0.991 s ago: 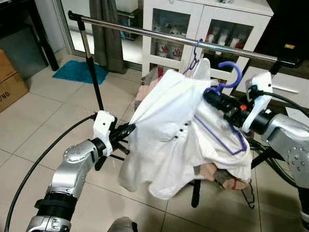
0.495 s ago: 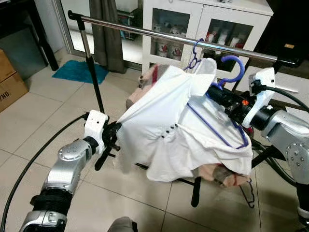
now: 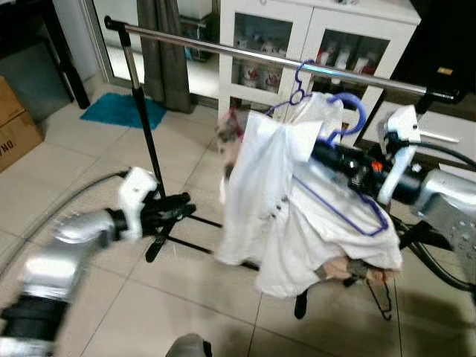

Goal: Hang hanger

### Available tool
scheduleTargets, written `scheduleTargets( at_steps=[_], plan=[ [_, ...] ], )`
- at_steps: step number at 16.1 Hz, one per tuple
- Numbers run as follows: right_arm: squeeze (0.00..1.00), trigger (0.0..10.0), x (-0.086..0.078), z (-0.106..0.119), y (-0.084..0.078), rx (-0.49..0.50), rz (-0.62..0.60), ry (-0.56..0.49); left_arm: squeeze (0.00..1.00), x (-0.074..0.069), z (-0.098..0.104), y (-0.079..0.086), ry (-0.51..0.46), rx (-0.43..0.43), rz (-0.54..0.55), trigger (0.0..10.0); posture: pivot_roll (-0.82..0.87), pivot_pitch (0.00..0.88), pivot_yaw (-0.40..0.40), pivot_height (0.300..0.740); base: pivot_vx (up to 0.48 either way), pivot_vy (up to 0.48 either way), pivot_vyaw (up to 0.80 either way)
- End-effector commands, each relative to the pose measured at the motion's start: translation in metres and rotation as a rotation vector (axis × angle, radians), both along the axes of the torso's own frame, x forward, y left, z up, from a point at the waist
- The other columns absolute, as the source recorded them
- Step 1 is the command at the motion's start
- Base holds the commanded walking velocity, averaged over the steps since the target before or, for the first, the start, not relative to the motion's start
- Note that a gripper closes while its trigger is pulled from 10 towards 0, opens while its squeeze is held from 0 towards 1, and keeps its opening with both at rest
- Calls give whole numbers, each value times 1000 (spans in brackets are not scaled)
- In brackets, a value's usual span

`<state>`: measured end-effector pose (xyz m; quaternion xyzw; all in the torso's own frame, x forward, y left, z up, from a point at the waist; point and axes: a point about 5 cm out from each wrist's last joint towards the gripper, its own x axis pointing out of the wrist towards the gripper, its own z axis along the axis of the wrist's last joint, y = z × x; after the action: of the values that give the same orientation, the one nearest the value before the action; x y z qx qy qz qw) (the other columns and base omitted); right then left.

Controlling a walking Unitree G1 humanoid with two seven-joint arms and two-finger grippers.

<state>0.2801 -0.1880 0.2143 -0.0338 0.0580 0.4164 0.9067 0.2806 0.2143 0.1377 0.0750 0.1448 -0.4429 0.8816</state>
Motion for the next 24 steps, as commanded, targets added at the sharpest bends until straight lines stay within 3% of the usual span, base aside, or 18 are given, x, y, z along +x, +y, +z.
scheduleTargets(
  at_steps=[1,4,6,7,8,9,12,15,16,17,18,24],
  plan=[
    [0,10000,-3,4,2,-14,36,-10,1000,3,20,-1,-39,-25,-39,10000,104,0,-43,740,0,0,0],
    [0,10000,-11,6,0,-34,147,-1,1000,15,51,11,-109,-68,-37,10000,109,0,-41,740,0,0,0],
    [0,10000,-14,9,-2,-49,203,-2,1000,17,54,10,-75,-87,-96,10000,110,0,-39,740,0,0,0],
    [0,10000,-13,11,-2,-50,220,-7,384,16,50,8,-16,-98,-142,10000,109,0,-37,740,0,0,0],
    [0,10000,-13,13,-2,-50,240,-10,0,15,44,8,35,-88,-175,10000,107,0,-35,740,0,0,0],
    [0,10000,-14,14,-2,-46,263,-11,0,16,38,10,55,-66,-183,10000,108,0,-35,740,0,0,0],
    [0,10000,-21,17,0,-21,338,1,0,25,34,8,99,-157,-200,10000,113,0,-37,740,0,0,0],
    [0,10000,-27,16,3,-9,397,12,0,29,37,2,116,-131,-289,10000,107,0,-25,740,0,0,0],
    [0,10000,-28,17,3,-8,400,12,0,30,39,-1,143,-141,-336,1647,103,0,-16,740,0,0,0],
    [0,10000,-28,17,3,-7,401,12,0,29,39,-2,152,-142,-353,1647,102,0,-14,740,0,0,0],
    [0,10000,-29,17,2,-4,401,13,0,27,37,-4,173,-133,-386,0,99,0,-9,740,0,0,0],
    [0,10000,-30,16,-2,-3,387,13,0,21,35,4,192,-87,-414,0,98,0,-4,740,0,0,0]
  ],
)
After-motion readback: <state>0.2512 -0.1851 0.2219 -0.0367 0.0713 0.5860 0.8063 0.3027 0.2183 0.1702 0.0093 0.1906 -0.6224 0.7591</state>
